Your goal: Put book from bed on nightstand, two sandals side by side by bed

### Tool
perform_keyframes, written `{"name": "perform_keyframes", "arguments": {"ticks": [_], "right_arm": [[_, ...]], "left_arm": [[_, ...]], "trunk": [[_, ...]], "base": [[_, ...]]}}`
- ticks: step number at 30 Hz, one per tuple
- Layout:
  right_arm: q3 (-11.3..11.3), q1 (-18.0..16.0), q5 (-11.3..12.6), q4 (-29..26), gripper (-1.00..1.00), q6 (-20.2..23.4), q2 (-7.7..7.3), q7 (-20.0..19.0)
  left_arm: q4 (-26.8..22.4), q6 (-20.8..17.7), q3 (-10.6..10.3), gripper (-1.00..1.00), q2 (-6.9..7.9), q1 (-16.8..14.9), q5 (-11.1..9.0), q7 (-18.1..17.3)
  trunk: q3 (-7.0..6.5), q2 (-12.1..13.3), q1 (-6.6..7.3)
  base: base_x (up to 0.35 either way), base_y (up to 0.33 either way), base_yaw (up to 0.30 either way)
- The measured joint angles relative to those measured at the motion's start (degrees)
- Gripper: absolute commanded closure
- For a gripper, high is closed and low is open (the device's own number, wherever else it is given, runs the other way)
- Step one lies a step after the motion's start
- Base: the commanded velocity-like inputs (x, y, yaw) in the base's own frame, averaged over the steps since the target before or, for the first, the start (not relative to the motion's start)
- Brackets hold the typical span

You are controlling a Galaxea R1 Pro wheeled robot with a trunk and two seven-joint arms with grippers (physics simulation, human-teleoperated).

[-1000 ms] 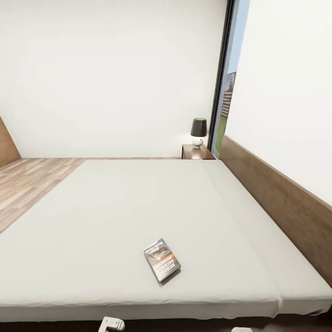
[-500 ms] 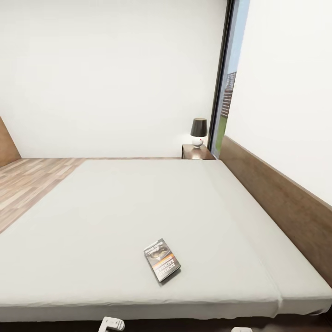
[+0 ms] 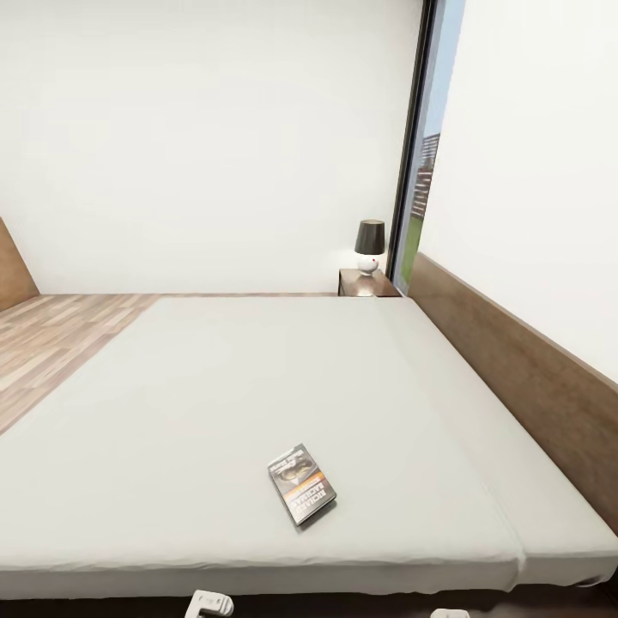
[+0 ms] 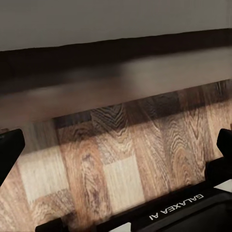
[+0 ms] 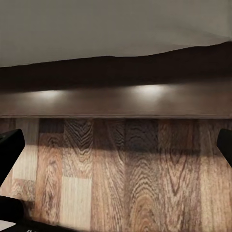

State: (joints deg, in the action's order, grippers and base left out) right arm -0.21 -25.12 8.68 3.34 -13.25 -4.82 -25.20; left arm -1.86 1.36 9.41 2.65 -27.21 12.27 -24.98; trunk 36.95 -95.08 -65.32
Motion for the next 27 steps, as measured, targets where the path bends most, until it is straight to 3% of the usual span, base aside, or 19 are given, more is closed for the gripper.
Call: {"name": "perform_keyframes", "arguments": {"ticks": [7, 23, 27], "right_arm": [[0.0, 0.0, 0.1, 0.0, -1.00, 0.0, 0.00, 0.0], [0.0, 0.0, 0.3, 0.0, -1.00, 0.0, 0.00, 0.1], [0.0, 0.0, 0.4, 0.0, -1.00, 0.0, 0.00, 0.1]], "left_arm": [[0.0, 0.0, 0.0, -1.00, -0.02, 0.0, 0.0, 0.0], [-0.1, -0.1, 0.2, -1.00, 0.02, 0.0, -0.3, 0.0], [-0.1, -0.2, 0.3, -1.00, 0.06, 0.0, -0.4, 0.1]], "trunk": [[0.00, 0.0, 0.00], [-2.87, 6.4, 3.51], [-2.87, 6.4, 3.52]], "base": [[0.000, 0.000, 0.000], [0.000, 0.000, 0.000], [0.000, 0.000, 0.000]]}}
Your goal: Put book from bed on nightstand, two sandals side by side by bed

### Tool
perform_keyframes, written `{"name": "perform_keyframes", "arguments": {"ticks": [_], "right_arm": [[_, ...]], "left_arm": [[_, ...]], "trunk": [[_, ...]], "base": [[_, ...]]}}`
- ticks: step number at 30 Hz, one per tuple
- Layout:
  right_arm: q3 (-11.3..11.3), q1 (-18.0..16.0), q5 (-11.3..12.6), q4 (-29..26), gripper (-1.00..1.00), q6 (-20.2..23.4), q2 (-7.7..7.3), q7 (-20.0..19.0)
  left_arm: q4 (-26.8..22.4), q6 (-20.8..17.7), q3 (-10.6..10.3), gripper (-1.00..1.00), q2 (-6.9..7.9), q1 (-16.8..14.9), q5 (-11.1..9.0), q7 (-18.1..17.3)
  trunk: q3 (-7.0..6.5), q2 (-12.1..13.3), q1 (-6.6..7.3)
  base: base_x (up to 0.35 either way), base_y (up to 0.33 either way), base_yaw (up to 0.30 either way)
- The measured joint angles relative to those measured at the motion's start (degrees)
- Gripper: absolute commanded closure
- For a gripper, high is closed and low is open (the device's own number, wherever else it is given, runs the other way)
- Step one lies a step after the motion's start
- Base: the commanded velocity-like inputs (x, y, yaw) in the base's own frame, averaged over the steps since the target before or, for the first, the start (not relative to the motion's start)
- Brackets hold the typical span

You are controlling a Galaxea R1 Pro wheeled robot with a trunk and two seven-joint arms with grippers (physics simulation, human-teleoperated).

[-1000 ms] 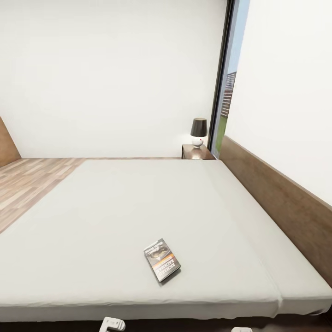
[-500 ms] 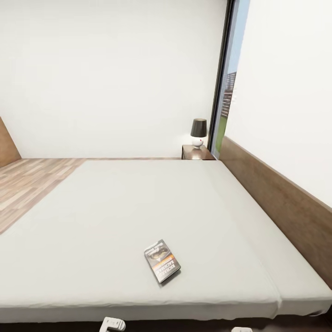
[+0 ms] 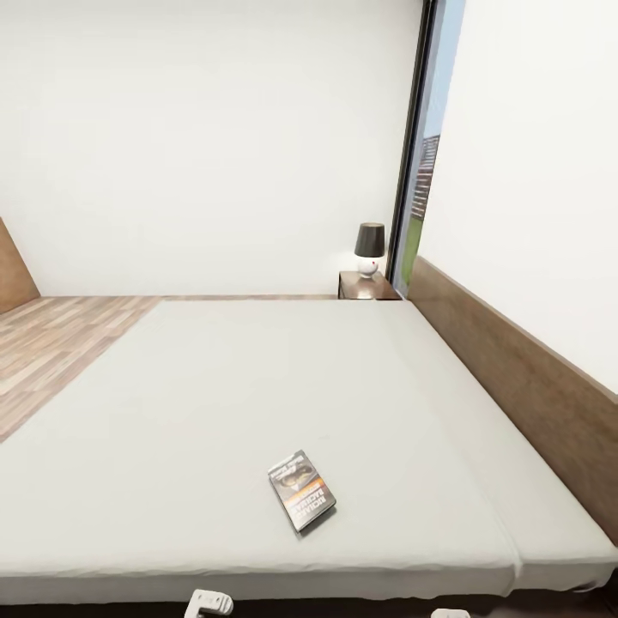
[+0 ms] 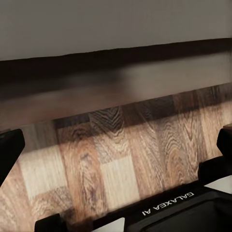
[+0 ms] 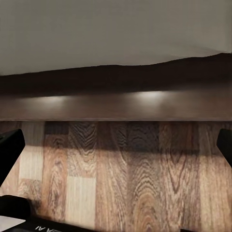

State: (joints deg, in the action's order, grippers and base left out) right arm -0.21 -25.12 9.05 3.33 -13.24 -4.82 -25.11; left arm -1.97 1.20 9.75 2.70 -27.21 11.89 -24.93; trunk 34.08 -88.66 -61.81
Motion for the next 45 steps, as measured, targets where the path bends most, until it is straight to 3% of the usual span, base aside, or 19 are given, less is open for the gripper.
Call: {"name": "perform_keyframes", "arguments": {"ticks": [3, 45], "right_arm": [[0.0, 0.0, 0.0, 0.0, -1.00, 0.0, 0.00, 0.0], [0.0, 0.0, 0.1, -0.1, -1.00, 0.0, -0.17, 0.1]], "left_arm": [[0.0, 0.0, 0.0, -1.00, 0.01, 0.0, 0.0, 0.0], [-0.1, 0.0, 0.3, -1.00, 0.01, 0.0, 0.0, 0.2]], "trunk": [[0.00, 0.0, 0.00], [-7.54, 16.8, 9.22]], "base": [[0.000, 0.000, 0.000], [0.000, 0.000, 0.000]]}}
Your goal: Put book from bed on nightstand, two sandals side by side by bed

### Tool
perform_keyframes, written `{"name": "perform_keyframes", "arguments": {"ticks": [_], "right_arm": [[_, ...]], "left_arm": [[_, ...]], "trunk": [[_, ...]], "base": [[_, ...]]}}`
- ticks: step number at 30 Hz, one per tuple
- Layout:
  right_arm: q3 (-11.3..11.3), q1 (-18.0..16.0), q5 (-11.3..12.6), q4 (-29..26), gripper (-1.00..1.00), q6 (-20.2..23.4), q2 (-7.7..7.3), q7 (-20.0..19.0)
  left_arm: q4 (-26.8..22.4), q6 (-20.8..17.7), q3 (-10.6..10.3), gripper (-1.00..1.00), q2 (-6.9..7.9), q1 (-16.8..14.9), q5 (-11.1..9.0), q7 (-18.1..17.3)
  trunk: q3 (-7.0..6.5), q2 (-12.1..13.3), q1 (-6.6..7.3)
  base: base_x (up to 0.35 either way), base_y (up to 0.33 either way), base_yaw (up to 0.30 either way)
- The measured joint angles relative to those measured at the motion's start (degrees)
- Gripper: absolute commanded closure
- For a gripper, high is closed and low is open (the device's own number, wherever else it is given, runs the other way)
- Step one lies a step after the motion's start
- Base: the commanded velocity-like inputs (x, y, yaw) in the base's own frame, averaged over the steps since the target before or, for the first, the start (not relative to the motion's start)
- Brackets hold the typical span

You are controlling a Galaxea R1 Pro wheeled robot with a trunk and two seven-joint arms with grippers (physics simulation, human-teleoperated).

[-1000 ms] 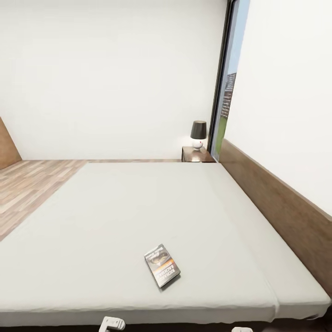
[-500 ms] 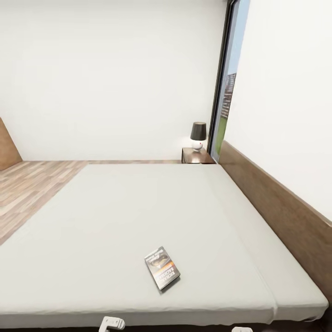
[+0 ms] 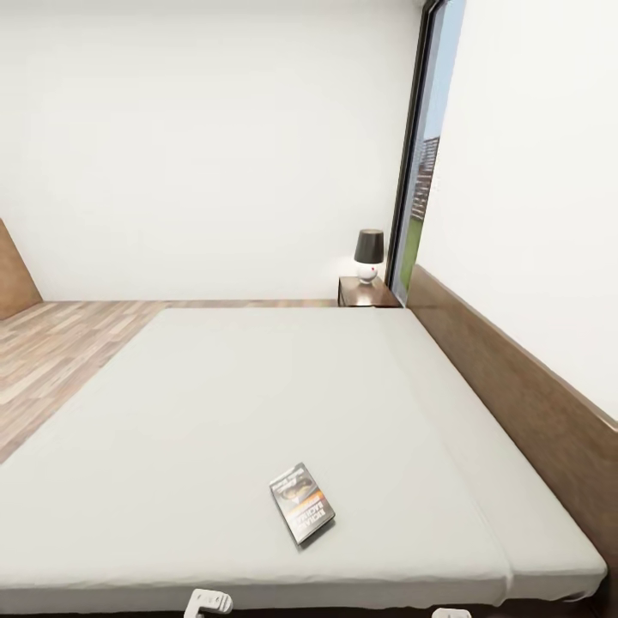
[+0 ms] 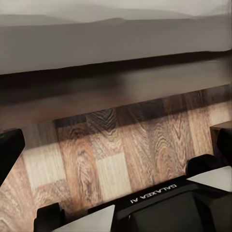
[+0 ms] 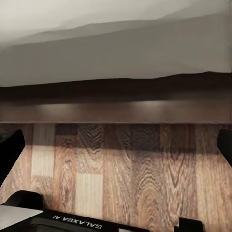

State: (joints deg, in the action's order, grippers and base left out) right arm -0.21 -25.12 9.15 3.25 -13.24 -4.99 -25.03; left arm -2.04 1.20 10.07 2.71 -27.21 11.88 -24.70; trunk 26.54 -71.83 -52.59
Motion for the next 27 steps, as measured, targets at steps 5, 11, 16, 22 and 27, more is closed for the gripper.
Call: {"name": "perform_keyframes", "arguments": {"ticks": [5, 11, 16, 22, 27], "right_arm": [[0.0, 0.0, 0.0, 0.0, -1.00, 0.0, -0.01, 0.0], [0.0, 0.0, 0.0, 0.0, -1.00, 0.0, -0.01, 0.0], [0.0, 0.0, 0.0, 0.0, -1.00, 0.0, -0.01, 0.0], [0.0, 0.0, 0.0, 0.0, -1.00, 0.0, -0.01, -0.1], [0.0, 0.0, 0.0, 0.0, -1.00, 0.0, -0.01, -0.1]], "left_arm": [[0.0, 0.0, 0.0, -1.00, 0.00, 0.0, 0.0, 0.0], [0.0, 0.0, 0.0, -1.00, 0.00, 0.0, 0.1, 0.0], [0.0, 0.0, 0.0, -1.00, 0.00, 0.0, 0.0, 0.0], [0.0, 0.1, 0.0, -1.00, 0.00, 0.0, 0.1, 0.0], [0.0, 0.1, 0.0, -1.00, 0.00, 0.0, 0.1, 0.0]], "trunk": [[-0.90, 2.0, 1.10], [-1.98, 4.4, 2.42], [-2.88, 6.4, 3.52], [-3.95, 8.8, 4.84], [-4.85, 10.8, 5.93]], "base": [[0.000, 0.000, 0.000], [0.000, 0.000, 0.000], [0.000, 0.000, 0.000], [0.000, 0.000, 0.000], [0.000, 0.000, 0.000]]}}
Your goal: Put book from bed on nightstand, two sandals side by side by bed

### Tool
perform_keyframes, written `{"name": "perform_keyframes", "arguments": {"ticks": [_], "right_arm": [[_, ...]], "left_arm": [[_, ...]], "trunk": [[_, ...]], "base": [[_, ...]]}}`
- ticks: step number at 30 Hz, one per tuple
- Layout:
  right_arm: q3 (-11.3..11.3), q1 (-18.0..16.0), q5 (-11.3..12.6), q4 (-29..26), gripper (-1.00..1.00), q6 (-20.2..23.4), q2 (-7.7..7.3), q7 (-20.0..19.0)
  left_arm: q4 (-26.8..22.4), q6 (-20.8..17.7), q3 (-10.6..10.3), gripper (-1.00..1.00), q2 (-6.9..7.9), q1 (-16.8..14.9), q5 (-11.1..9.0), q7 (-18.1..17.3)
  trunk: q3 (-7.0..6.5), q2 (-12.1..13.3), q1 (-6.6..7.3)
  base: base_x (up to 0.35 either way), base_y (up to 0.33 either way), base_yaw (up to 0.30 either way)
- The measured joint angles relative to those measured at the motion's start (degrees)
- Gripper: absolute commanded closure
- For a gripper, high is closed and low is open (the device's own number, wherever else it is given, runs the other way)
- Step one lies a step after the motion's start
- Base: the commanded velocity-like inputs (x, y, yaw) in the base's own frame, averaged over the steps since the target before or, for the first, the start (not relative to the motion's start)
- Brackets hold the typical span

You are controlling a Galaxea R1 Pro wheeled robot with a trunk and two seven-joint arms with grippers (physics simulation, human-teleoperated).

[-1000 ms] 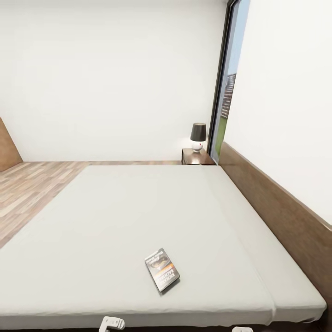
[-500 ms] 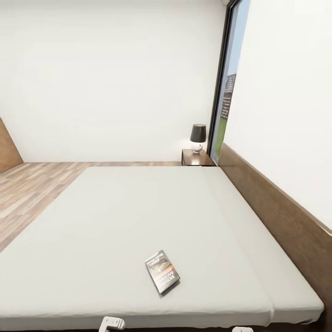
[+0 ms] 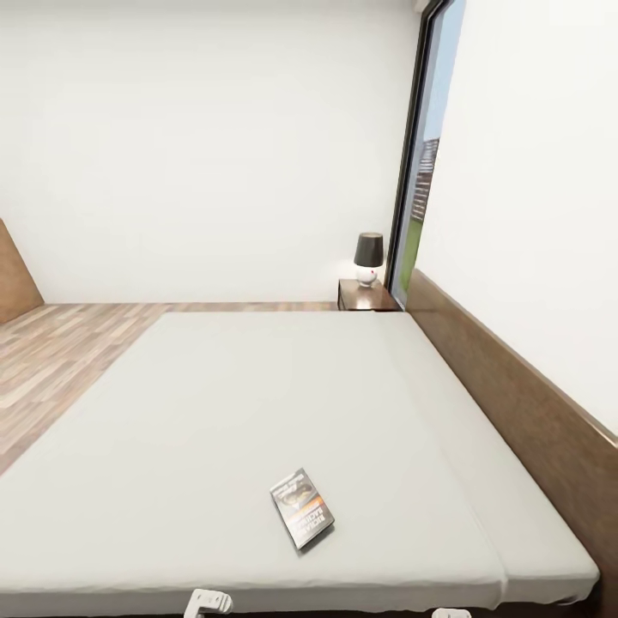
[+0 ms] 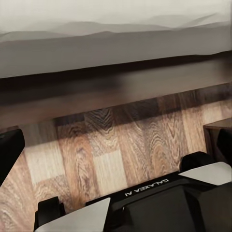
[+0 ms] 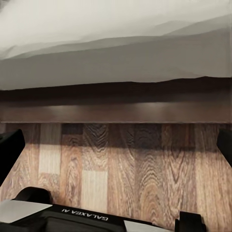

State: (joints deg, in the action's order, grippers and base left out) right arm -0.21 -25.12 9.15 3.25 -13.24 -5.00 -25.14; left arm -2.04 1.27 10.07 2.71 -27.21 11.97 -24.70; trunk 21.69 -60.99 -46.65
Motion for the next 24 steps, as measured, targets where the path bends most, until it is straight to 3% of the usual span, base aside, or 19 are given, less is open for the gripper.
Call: {"name": "perform_keyframes", "arguments": {"ticks": [24], "right_arm": [[0.0, 0.0, 0.0, 0.0, -1.00, 0.0, 0.00, 0.2]], "left_arm": [[0.0, 0.0, 0.0, -1.00, 0.00, 0.0, 0.0, 0.0]], "trunk": [[-4.32, 9.6, 5.28]], "base": [[0.000, 0.000, 0.000]]}}
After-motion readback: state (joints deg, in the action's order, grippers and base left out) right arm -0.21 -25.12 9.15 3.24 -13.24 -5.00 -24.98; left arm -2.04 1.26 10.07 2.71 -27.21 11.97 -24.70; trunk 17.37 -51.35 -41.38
